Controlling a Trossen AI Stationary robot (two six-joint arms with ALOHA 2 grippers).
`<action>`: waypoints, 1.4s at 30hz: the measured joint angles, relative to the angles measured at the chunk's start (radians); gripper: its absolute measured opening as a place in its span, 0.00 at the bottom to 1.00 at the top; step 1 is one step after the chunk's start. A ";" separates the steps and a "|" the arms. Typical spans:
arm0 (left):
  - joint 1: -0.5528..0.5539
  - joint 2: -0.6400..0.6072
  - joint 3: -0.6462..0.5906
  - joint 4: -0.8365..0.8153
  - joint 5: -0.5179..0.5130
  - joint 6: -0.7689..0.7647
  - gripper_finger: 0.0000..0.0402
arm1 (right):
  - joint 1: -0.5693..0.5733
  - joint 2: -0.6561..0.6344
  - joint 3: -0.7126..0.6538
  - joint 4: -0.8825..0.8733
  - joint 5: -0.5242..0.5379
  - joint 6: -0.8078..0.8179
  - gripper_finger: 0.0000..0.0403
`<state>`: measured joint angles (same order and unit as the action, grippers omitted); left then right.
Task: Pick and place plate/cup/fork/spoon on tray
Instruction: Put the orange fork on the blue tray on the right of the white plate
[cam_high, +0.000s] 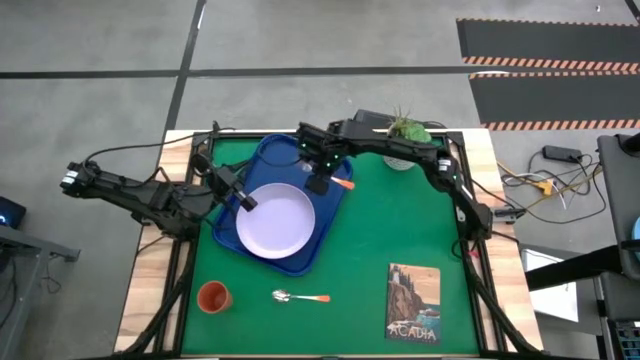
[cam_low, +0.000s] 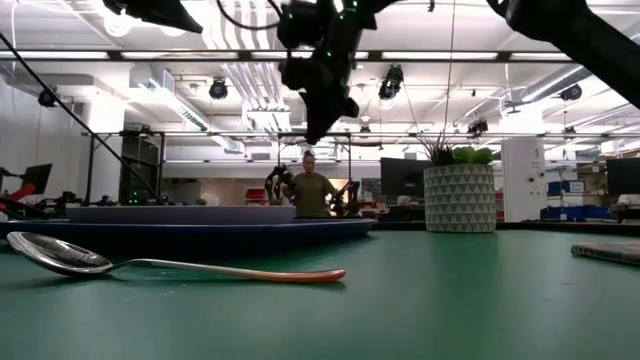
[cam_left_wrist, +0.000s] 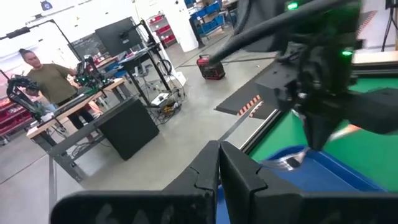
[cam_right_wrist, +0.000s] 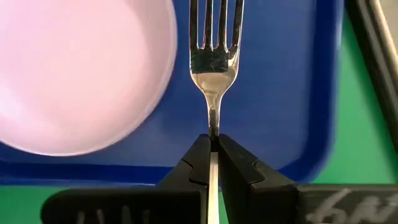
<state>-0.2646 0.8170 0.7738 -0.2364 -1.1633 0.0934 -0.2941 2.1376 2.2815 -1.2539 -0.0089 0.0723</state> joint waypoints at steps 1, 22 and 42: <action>0.000 0.000 0.000 -0.001 0.000 0.000 0.00 | -0.011 0.000 -0.008 0.001 0.002 -0.021 0.02; 0.001 0.001 0.000 0.000 0.000 0.022 0.00 | -0.069 0.099 -0.011 0.306 0.001 -0.154 0.02; 0.001 0.001 -0.010 0.000 0.000 0.026 0.00 | -0.084 0.253 -0.011 0.294 0.000 -0.209 0.02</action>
<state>-0.2638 0.8177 0.7635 -0.2363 -1.1633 0.1196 -0.3782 2.3911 2.2700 -0.9597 -0.0086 -0.1372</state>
